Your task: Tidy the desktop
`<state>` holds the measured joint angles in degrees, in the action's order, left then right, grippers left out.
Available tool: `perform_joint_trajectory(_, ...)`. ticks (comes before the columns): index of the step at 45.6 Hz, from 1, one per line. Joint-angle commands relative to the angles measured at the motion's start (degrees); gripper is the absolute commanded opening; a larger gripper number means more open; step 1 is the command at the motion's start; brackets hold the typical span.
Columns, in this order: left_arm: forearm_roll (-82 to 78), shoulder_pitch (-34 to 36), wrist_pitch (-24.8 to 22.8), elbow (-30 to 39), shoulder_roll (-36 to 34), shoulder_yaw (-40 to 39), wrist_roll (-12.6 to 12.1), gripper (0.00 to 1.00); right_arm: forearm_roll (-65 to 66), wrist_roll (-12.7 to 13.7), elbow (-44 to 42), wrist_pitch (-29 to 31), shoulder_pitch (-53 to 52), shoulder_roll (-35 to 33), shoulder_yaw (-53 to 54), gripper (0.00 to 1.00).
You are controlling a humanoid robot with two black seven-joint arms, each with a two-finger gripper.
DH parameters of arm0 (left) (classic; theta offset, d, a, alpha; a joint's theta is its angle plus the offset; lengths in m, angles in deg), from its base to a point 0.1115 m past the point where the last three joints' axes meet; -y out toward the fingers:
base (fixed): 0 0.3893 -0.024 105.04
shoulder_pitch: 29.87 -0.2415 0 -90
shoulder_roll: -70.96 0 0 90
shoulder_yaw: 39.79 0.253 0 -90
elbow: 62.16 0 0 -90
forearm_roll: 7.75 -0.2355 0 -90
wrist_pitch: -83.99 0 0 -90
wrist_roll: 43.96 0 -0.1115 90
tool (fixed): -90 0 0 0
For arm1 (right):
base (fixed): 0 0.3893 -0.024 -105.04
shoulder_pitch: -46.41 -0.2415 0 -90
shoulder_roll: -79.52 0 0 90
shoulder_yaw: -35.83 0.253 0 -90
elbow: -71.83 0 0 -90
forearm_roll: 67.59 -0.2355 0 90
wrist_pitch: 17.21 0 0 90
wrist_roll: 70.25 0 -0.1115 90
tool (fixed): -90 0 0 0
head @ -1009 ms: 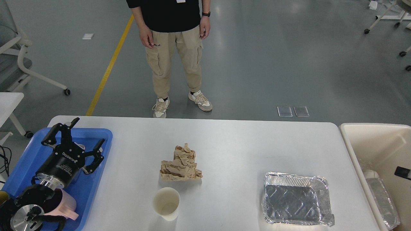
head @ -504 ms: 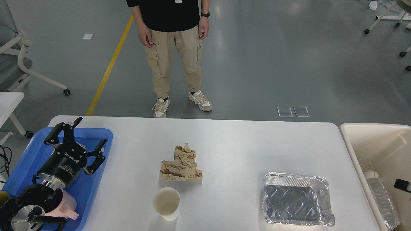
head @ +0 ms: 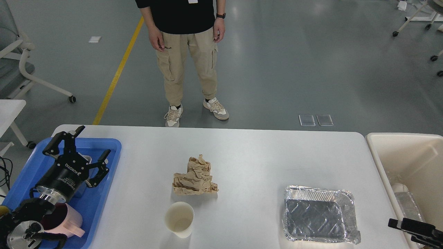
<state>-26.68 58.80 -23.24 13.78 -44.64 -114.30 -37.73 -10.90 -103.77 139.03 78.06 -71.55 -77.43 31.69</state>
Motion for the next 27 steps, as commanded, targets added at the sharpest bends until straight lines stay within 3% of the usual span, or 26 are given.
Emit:
perform_joint_trajectory(1,-0.58,-0.08,0.00,0.09,-0.15,-0.37,0.09,0.97,-0.18,-0.06,-3.82,0.01,0.11,3.92,-0.52,1.00)
perform_joint_trajectory(16,-0.76,-0.08,0.00,0.00,-0.77,-0.81,0.27,0.97,-0.70,-0.59,-12.53,-0.08,0.37,14.91,-0.61,1.00)
perform_joint_trajectory(27,-0.76,-0.08,0.00,0.00,-1.12,-0.81,0.62,0.97,0.44,-0.76,-13.24,0.01,0.55,19.75,-1.48,1.00)
